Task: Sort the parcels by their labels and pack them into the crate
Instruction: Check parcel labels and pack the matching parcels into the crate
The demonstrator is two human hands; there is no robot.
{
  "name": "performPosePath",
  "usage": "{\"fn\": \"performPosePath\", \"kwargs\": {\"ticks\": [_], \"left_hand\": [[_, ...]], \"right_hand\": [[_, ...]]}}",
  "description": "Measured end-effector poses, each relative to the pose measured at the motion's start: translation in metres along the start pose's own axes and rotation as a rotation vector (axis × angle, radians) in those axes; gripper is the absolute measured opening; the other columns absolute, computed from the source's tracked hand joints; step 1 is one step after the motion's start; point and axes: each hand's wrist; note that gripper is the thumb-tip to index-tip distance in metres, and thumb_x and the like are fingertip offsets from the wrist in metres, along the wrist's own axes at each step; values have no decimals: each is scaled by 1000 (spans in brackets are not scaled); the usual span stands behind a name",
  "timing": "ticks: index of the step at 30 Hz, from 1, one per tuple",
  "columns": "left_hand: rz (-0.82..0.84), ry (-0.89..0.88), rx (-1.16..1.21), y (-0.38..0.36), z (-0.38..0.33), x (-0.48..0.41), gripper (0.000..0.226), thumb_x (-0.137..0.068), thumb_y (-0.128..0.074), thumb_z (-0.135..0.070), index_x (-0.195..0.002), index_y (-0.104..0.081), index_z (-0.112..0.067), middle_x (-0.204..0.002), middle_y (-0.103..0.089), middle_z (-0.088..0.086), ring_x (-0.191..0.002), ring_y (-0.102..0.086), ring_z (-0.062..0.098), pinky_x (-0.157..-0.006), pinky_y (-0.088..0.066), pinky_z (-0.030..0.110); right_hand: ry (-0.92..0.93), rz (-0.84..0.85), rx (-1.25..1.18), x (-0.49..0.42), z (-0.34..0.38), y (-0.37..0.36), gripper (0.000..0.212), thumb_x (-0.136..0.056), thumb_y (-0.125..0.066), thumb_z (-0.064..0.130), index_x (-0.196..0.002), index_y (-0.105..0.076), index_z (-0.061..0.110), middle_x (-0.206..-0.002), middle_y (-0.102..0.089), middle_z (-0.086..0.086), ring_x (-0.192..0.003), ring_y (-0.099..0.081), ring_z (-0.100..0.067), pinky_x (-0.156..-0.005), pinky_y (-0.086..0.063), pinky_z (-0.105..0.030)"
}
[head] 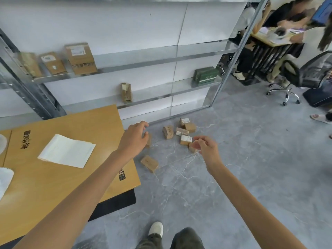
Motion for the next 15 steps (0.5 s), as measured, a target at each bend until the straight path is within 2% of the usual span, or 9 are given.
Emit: {"fn": "performPosePath", "kwargs": {"ticks": [3, 7, 9, 12, 15], "left_hand": [[39, 30, -7, -14, 0, -35, 30, -96, -44, -21, -125, -49, -17, -118, -60, 3, -108, -54, 19, -84, -45, 33], [74, 84, -26, -40, -2, -91, 29, -97, -44, -21, -125, -49, -16, -120, -60, 3, -108, -56, 20, -87, -48, 36], [74, 103, -17, -56, -3, -122, 29, -96, -45, -21, -125, -50, -16, -119, -60, 3, -107, -57, 19, -87, -48, 34], [88, 180, -2, -81, 0, -165, 29, -96, -47, -20, -124, -50, -16, -111, -62, 2, -99, -59, 18, -84, -49, 33], [127, 290, -7, -108, 14, -203, 30, -96, -46, -20, -125, -49, -16, -108, -62, 1, -94, -58, 17, -79, -44, 29]], "right_hand": [[-56, 28, 2, -40, -2, 3, 25, -94, -40, 7, -99, -65, 11, -85, -72, -8, -85, -64, -17, -82, -42, -30], [-97, 80, 7, -104, -5, 6, 25, -96, -39, 9, -93, -63, 15, -82, -70, -7, -79, -63, -15, -85, -41, -31], [-111, 111, 21, -144, -8, 6, 25, -97, -39, 9, -95, -63, 12, -78, -69, -5, -78, -64, -15, -88, -44, -33], [-127, 164, 79, -205, -14, 0, 26, -98, -39, 8, -98, -65, 7, -71, -68, 0, -73, -64, -15, -75, -47, -28], [-181, 244, 145, -259, -22, -12, 26, -98, -39, 11, -90, -63, 14, -69, -68, 3, -67, -62, -10, -65, -40, -22]]}}
Point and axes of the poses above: each hand's wrist, its own x-axis away from the middle knuckle, its own y-axis out of the back of the hand, z = x × y
